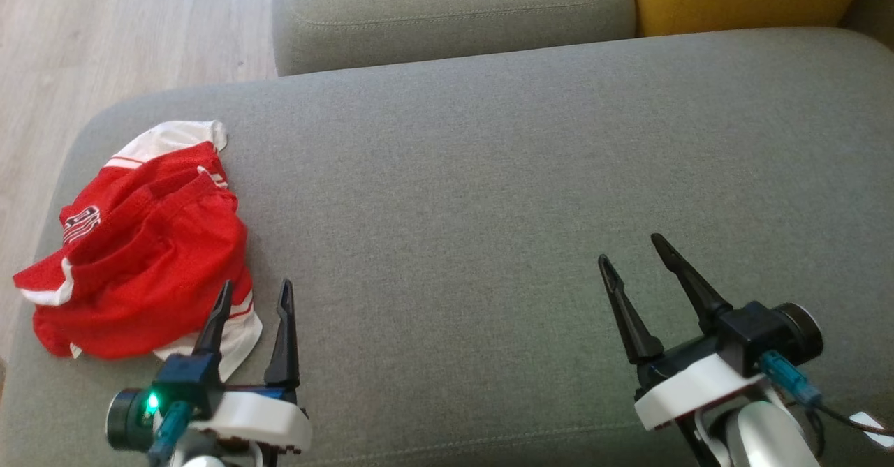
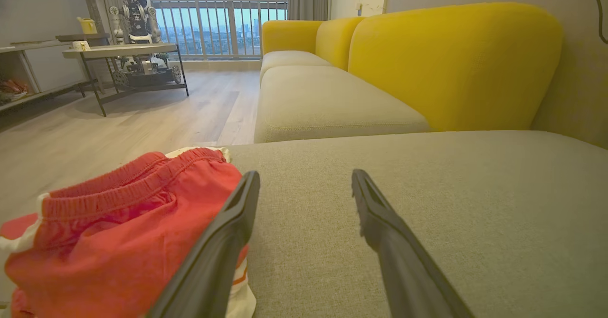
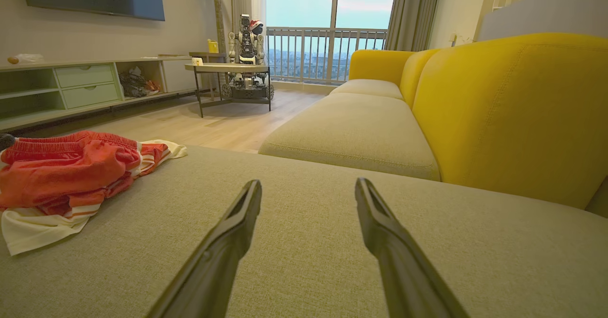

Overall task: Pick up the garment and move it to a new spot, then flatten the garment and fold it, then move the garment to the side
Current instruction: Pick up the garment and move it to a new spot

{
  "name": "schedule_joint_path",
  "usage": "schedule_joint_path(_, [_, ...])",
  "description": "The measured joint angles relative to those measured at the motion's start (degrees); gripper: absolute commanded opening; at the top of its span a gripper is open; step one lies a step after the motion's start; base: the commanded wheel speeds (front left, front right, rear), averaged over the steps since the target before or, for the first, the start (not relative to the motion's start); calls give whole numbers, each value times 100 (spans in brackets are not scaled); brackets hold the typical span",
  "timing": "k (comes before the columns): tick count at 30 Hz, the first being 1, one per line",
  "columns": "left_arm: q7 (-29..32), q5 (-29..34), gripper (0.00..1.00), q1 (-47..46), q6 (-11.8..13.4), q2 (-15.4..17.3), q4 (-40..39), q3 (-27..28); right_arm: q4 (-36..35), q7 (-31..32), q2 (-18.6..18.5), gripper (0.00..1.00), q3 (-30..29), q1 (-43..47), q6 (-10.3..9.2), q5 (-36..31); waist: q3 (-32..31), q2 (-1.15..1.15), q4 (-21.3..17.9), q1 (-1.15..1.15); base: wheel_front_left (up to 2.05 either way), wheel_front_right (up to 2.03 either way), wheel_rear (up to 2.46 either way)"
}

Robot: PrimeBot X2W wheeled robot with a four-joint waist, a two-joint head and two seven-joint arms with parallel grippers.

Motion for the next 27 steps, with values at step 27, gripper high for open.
schedule_joint_path(27, [0,67,100,-241,243,-111,35,415,-18,0,-3,100,30,9,0,-163,28,0,857,0,0,0,0])
